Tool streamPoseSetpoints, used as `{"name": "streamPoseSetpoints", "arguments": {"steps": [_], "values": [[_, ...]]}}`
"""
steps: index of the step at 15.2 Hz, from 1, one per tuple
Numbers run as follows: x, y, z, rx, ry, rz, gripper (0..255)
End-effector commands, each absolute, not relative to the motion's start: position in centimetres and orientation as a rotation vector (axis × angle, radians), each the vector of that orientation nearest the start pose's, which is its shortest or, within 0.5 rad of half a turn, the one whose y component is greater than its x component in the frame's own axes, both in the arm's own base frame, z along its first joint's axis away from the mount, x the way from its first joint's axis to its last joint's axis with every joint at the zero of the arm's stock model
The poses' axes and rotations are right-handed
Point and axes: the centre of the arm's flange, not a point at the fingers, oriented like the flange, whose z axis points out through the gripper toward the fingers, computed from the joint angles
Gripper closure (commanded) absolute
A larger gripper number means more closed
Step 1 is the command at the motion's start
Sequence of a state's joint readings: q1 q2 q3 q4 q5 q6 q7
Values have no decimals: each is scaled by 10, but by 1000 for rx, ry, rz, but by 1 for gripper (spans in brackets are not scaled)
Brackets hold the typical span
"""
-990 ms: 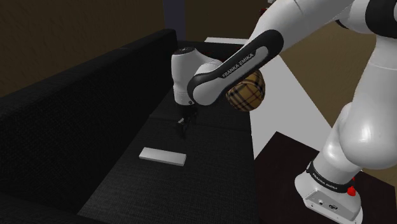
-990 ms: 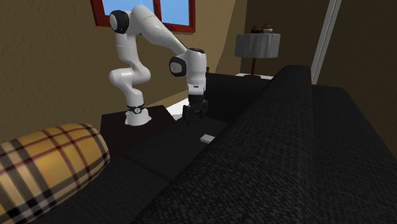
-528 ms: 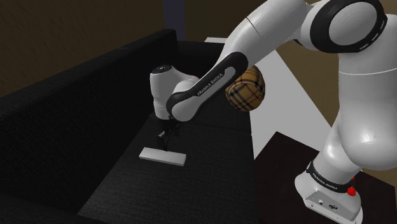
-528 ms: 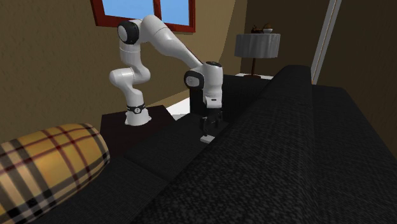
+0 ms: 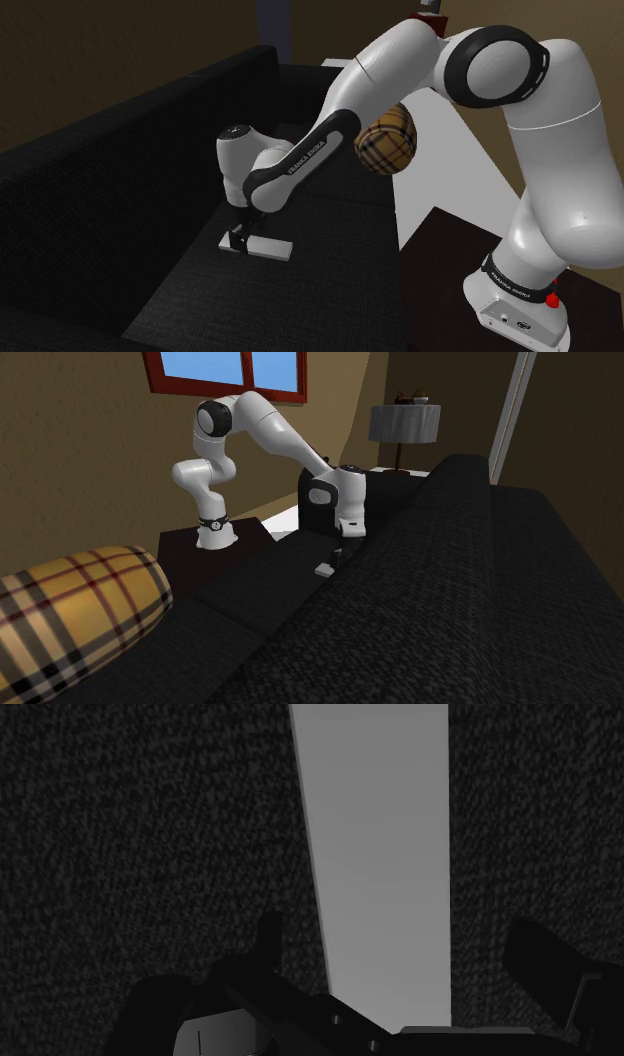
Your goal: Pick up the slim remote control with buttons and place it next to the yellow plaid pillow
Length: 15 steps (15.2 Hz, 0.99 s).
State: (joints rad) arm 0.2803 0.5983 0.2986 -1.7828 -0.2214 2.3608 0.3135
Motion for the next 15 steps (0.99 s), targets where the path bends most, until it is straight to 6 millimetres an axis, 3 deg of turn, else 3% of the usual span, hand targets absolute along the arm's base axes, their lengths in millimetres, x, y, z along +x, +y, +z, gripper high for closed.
{"name": "streamPoseSetpoints", "arguments": {"steps": [1,4,11,12,15], "values": [[562,345,221,-3072,-579,-14,0],[562,345,207,-3072,-579,-14,0],[562,345,207,-3072,-579,-13,0],[562,345,207,-3072,-579,-13,255],[562,345,207,-3072,-579,-13,255]]}}
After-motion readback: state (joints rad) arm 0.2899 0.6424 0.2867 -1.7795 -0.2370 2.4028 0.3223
